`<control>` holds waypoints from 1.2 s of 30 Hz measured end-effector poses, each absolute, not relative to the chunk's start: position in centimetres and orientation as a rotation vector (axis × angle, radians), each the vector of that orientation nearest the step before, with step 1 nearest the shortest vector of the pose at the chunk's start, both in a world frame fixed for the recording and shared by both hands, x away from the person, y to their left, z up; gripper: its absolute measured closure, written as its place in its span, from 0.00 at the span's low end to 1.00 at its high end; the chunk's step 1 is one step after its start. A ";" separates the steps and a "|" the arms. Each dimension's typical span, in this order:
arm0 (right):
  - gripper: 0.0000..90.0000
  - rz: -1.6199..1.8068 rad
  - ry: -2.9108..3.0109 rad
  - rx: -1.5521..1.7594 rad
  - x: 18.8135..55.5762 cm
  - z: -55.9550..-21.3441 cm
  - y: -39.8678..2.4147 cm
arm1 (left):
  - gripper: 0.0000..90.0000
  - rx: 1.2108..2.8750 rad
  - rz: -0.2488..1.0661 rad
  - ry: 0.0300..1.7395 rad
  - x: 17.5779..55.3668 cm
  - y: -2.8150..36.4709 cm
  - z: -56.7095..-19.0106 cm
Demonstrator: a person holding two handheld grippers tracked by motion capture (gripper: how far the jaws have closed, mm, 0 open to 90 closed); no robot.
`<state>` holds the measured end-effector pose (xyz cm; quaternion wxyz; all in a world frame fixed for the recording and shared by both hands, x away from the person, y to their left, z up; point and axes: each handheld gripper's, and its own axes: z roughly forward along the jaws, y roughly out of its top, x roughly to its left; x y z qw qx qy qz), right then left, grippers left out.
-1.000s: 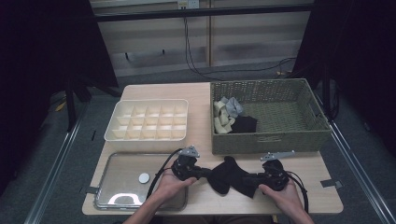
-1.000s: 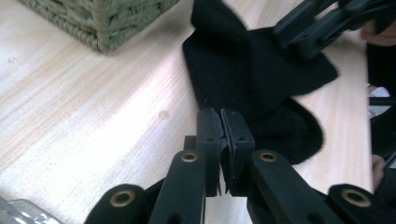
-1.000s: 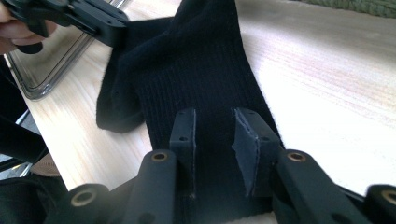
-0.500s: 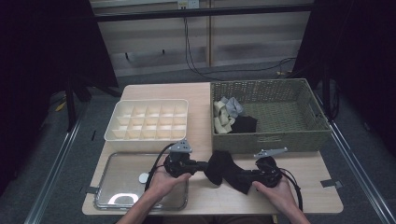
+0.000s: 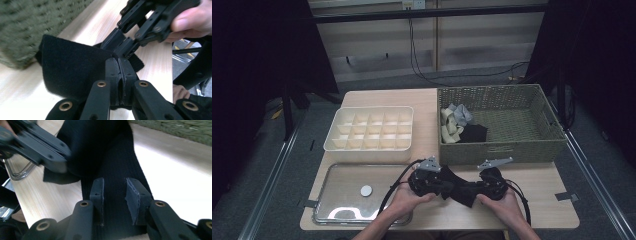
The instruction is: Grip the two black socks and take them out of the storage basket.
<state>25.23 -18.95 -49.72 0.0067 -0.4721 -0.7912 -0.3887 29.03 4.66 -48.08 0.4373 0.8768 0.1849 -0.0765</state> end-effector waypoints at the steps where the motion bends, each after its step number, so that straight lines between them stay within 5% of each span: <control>1: 0.76 -1.215 -2.477 -1.478 25.2 -49.7 -19.1 | 0.96 2.191 -0.201 0.466 29.2 4.4 -48.5; 10: 0.76 -1.203 -2.479 -1.580 24.6 -49.6 -21.9 | 0.74 2.219 -0.212 0.502 29.1 4.5 -50.1; 15: 0.74 -1.201 -2.474 -1.625 24.3 -49.5 -22.9 | 0.73 2.198 -0.212 0.489 29.2 6.0 -48.9; 25: 0.73 -1.269 -2.441 -1.600 24.2 -48.9 -22.6 | 0.86 2.201 -0.203 0.561 29.8 9.8 -48.8; 36: 0.74 -1.216 -2.458 -1.568 23.5 -49.6 -22.3 | 0.76 2.272 -0.181 0.563 29.5 10.1 -49.7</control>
